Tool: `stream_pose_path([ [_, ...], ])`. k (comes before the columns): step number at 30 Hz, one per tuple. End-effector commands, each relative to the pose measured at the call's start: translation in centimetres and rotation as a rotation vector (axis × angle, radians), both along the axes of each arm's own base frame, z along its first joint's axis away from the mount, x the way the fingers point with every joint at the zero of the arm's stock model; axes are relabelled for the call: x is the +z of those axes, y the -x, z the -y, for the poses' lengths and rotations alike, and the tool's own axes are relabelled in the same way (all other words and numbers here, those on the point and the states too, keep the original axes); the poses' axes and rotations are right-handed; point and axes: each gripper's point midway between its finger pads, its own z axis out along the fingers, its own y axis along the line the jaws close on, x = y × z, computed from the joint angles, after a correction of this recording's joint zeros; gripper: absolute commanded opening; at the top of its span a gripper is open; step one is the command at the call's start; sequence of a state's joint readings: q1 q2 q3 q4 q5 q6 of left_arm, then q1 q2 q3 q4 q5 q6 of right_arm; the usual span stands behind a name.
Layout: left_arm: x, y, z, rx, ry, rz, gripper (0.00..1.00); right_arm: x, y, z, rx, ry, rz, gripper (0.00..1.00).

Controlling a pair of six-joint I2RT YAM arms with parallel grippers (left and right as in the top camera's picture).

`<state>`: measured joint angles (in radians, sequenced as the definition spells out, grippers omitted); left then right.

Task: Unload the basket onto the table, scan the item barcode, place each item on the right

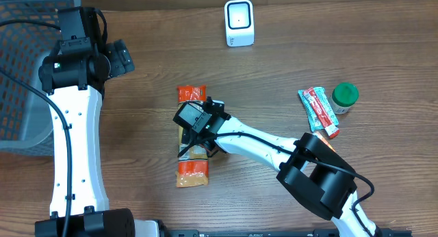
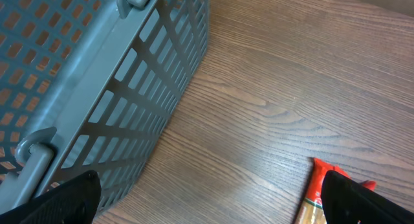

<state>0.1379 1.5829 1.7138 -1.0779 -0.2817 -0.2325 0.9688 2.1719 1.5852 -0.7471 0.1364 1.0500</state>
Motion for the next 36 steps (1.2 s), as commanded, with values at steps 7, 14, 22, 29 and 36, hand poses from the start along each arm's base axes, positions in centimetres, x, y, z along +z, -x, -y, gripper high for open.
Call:
stream_pose_path([
  [7,1.3,0.1,-0.2,0.001,-0.019,0.028,1.0,-2.2,1.6,7.6,-0.346,0.182,-0.18,0.93],
  [14,1.3,0.1,-0.2,0.001,-0.019,0.028,1.0,-1.3,1.1,10.3,-0.396,0.236,-0.199,0.94],
  [22,1.3,0.1,-0.2,0.001,-0.019,0.028,1.0,2.6,-1.5,13.6,-0.346,0.291,-0.086,0.96],
  [29,1.3,0.1,-0.2,0.001,-0.019,0.028,1.0,7.6,-5.6,13.0,-0.331,0.132,0.048,1.0],
  [36,1.3,0.1,-0.2,0.001,-0.019,0.028,1.0,13.7,-7.5,10.7,-0.269,-0.033,0.186,1.0],
])
